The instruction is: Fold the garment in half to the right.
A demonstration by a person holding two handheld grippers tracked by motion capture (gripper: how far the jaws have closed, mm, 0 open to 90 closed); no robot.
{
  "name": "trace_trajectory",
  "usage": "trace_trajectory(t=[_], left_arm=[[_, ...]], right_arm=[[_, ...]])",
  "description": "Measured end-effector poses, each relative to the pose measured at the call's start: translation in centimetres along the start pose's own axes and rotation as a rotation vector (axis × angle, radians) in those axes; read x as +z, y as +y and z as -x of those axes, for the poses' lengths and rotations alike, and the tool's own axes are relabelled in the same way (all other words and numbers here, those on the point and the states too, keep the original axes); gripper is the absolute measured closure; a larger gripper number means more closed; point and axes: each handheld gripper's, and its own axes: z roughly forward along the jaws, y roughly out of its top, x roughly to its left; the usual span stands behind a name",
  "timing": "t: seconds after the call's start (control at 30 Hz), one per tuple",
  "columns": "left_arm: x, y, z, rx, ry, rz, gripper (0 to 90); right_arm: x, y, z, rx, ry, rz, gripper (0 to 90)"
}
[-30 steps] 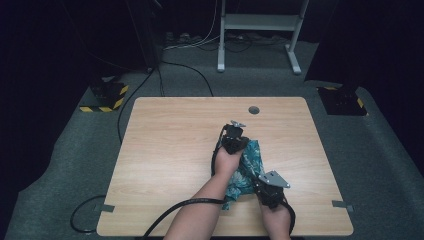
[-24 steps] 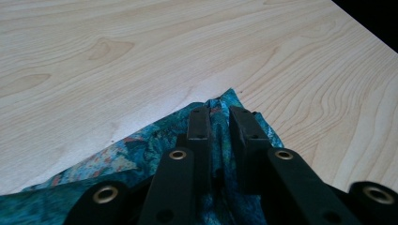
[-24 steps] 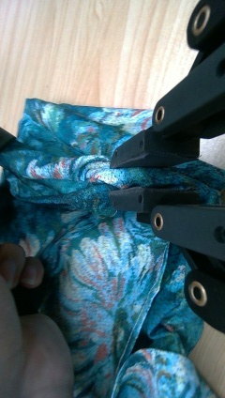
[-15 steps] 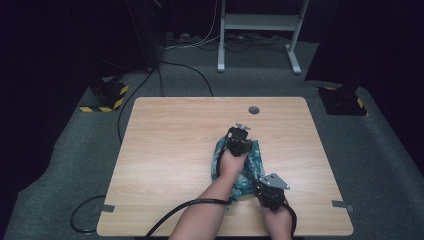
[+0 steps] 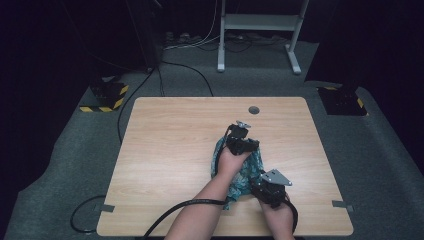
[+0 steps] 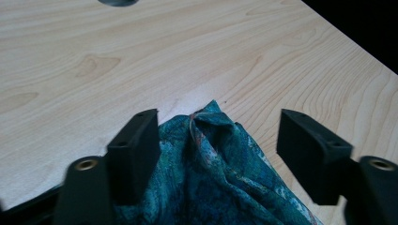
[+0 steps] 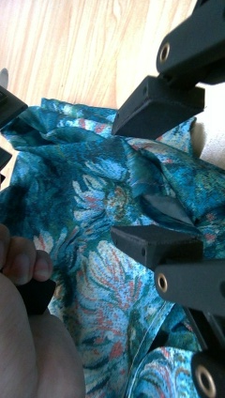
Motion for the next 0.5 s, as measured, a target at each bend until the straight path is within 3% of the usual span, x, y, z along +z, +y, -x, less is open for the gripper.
trace_trajectory(t=[0.27,0.5], left_arm=[[-1.5,0.1,-0.6,0.030,-0.043,0.032,14.0],[-3.1,0.0,-2.0,0.011,-0.049,0.055,6.5]], right_arm=[[-0.1,0.9,0.8,-0.006,0.049,0.023,24.9],[-0.2,1.7,1.1,-0.020,0.056,0.038,16.1]])
